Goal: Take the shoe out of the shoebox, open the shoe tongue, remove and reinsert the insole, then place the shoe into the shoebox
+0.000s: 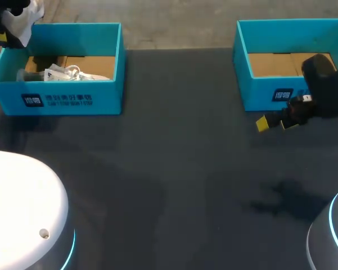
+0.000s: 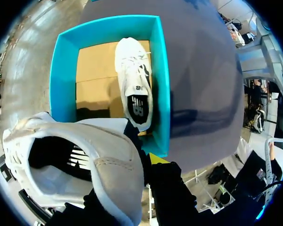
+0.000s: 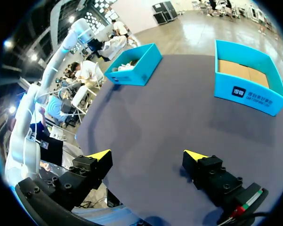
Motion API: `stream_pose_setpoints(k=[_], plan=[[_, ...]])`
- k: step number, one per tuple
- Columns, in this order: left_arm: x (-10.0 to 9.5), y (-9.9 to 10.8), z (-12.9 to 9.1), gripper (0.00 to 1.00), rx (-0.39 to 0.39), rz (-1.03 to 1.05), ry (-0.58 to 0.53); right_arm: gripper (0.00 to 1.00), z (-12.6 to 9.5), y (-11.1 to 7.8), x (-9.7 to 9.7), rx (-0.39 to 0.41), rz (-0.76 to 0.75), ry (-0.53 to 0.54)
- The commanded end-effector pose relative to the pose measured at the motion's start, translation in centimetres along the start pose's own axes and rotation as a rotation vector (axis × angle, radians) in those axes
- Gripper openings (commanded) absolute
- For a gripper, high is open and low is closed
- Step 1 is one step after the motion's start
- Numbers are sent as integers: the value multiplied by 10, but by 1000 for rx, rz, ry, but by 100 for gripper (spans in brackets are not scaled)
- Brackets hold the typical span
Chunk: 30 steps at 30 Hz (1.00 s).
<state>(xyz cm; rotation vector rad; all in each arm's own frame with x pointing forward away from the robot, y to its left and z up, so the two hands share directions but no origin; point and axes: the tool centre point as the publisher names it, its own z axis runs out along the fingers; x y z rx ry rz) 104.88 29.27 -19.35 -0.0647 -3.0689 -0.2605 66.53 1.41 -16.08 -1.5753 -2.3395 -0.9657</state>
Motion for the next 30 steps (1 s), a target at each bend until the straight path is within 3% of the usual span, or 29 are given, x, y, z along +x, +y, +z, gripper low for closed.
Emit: stream_pose_setpoints(k=[1, 9, 13, 15, 16, 18, 24, 30], plan=[[-4, 0, -1, 0, -2, 1, 7, 100, 2, 0, 0, 1, 2, -1], [-4, 0, -1, 0, -2, 1, 7, 100, 2, 0, 0, 1, 2, -1], [2, 0, -8, 0, -55, 278, -83, 100, 2, 0, 0, 1, 2, -1], [1, 3, -10, 0, -71, 366, -90, 100, 2, 0, 0, 1, 2, -1], [0, 5, -11, 0, -115, 507, -78, 100, 2, 0, 0, 1, 2, -1], [-1, 9, -10, 0, -159, 538, -105, 100, 2, 0, 0, 1, 2, -1], [-2, 19, -4, 0, -210, 897, -117, 100, 2, 0, 0, 1, 2, -1], [-11, 20, 0, 0, -263, 1054, -132, 100, 2, 0, 0, 1, 2, -1]])
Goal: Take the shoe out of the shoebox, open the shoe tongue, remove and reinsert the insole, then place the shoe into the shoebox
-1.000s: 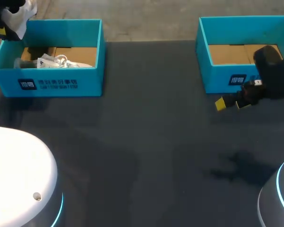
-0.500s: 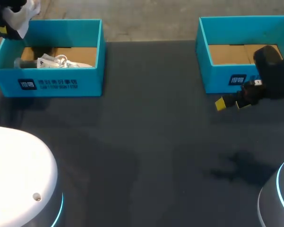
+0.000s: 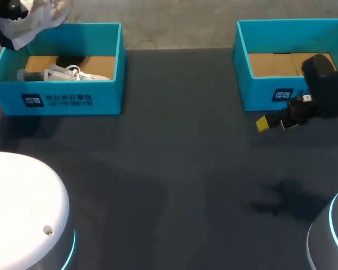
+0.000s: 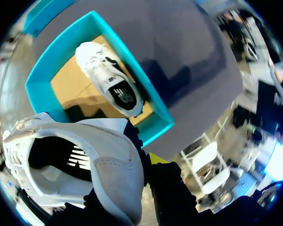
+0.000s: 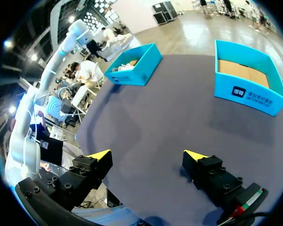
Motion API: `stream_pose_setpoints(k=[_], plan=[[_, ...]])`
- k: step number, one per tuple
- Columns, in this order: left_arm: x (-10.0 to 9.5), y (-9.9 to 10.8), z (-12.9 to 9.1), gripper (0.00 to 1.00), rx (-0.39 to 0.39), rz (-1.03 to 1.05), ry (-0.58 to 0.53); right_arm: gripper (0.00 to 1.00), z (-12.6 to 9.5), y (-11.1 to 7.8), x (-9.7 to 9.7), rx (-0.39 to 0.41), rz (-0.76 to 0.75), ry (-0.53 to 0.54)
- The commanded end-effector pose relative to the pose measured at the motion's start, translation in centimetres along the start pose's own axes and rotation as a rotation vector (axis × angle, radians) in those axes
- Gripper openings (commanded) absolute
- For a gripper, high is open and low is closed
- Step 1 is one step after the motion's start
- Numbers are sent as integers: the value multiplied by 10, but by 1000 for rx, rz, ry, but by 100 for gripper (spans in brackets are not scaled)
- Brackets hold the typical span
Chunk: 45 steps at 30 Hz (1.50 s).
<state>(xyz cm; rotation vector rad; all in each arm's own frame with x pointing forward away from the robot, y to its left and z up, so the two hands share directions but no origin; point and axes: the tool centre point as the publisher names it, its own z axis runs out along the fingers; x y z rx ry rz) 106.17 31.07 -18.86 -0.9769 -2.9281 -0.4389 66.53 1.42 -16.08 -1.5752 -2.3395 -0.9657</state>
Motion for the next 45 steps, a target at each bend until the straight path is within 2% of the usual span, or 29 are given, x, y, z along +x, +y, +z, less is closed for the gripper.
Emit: stream_pose_setpoints(k=[1, 9, 16, 18, 45], plan=[[-1, 2, 2, 0, -110, 483, -45, 100, 2, 0, 0, 1, 2, -1], [-7, 12, 1, 0, -113, 606, -59, 100, 2, 0, 0, 1, 2, -1], [-14, 21, -2, 0, -32, 723, -78, 100, 2, 0, 0, 1, 2, -1], [-18, 24, -5, 0, -8, 690, -75, 100, 2, 0, 0, 1, 2, -1], [-18, 24, -5, 0, -8, 690, -75, 100, 2, 0, 0, 1, 2, -1]])
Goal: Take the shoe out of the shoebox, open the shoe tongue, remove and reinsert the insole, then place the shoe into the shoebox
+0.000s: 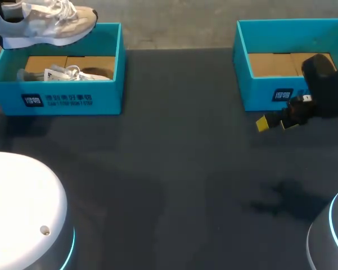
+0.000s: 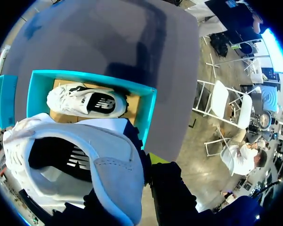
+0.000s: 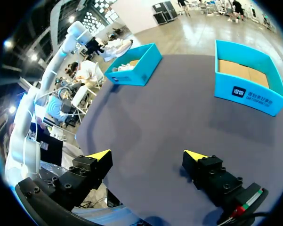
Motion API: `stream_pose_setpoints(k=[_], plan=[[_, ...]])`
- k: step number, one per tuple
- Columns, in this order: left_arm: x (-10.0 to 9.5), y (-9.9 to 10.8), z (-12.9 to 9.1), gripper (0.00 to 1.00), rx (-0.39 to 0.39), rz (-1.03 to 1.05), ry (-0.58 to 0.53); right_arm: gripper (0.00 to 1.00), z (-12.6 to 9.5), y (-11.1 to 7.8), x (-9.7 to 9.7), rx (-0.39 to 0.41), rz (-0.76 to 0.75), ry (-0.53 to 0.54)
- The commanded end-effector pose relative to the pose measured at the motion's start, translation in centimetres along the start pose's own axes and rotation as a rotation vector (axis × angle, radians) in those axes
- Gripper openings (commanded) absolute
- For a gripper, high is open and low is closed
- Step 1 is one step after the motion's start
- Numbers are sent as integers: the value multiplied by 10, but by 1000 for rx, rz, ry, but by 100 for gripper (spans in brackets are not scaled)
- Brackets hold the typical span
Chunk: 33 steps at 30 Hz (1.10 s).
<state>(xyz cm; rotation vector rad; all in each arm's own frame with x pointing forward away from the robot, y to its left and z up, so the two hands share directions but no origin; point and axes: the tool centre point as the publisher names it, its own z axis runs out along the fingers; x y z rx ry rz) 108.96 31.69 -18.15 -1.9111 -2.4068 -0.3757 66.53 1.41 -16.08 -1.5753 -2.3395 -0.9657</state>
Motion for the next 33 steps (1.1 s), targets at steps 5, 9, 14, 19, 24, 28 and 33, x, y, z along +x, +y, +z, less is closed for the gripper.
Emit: stream_pose_setpoints(k=[5, 9, 14, 19, 24, 28, 33], plan=[[1, 1, -2, 0, 1, 1, -1, 100, 2, 0, 0, 1, 1, -1], [1, 1, -2, 0, 1, 1, -1, 100, 2, 0, 0, 1, 1, -1], [1, 1, -2, 0, 1, 1, -1, 100, 2, 0, 0, 1, 1, -1], [1, 1, -2, 0, 1, 1, -1, 100, 2, 0, 0, 1, 1, -1], [1, 1, -2, 0, 1, 1, -1, 100, 2, 0, 0, 1, 1, -1], [0, 3, -1, 0, 1, 4, 1, 100, 2, 0, 0, 1, 1, -1], [2, 13, 2, 0, 46, 27, -6, 100, 2, 0, 0, 1, 1, -1]])
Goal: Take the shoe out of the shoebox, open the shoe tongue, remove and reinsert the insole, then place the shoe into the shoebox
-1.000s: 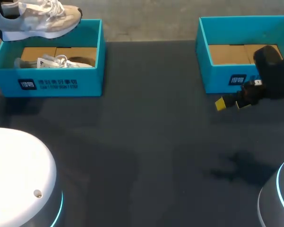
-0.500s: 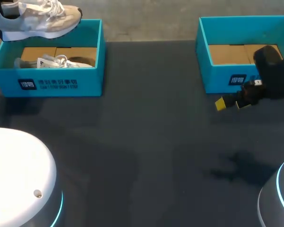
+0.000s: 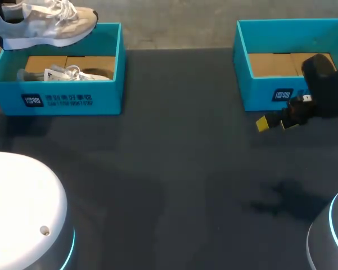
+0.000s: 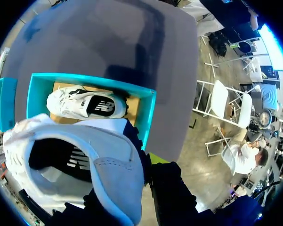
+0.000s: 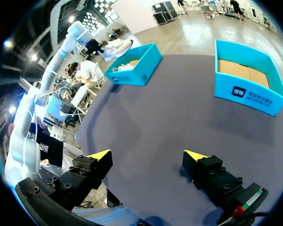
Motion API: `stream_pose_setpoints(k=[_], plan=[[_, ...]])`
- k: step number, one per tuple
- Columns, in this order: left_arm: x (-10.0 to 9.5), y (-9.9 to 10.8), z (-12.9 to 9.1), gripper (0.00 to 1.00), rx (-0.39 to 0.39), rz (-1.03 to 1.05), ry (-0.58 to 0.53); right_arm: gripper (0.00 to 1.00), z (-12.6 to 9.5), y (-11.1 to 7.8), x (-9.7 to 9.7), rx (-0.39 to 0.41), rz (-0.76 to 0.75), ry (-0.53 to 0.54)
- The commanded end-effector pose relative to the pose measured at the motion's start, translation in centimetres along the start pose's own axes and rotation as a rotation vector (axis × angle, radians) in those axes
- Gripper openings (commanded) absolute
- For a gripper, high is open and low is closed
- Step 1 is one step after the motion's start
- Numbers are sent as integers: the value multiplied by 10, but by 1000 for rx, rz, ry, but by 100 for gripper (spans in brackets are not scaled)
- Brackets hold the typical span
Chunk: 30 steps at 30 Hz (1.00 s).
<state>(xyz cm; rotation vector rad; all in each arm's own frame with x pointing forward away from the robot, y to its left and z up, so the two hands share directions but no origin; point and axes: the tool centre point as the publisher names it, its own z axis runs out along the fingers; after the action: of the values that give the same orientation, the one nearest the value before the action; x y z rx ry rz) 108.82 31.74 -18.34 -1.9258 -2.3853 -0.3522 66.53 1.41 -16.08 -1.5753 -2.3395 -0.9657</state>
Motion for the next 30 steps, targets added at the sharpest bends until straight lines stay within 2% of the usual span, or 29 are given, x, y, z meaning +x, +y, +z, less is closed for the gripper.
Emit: stream_pose_setpoints(k=[1, 6, 14, 23, 30], plan=[[3, 17, 1, 0, 26, 23, 0, 100, 2, 0, 0, 1, 1, -1], [3, 26, 8, 0, 48, 55, 10, 100, 2, 0, 0, 1, 1, -1], [-7, 48, 33, 0, 61, 69, 18, 100, 2, 0, 0, 1, 1, -1], [-21, 62, 66, 0, 66, 95, 6, 100, 2, 0, 0, 1, 1, -1], [-31, 66, 84, 0, 73, 123, -9, 100, 2, 0, 0, 1, 1, -1]])
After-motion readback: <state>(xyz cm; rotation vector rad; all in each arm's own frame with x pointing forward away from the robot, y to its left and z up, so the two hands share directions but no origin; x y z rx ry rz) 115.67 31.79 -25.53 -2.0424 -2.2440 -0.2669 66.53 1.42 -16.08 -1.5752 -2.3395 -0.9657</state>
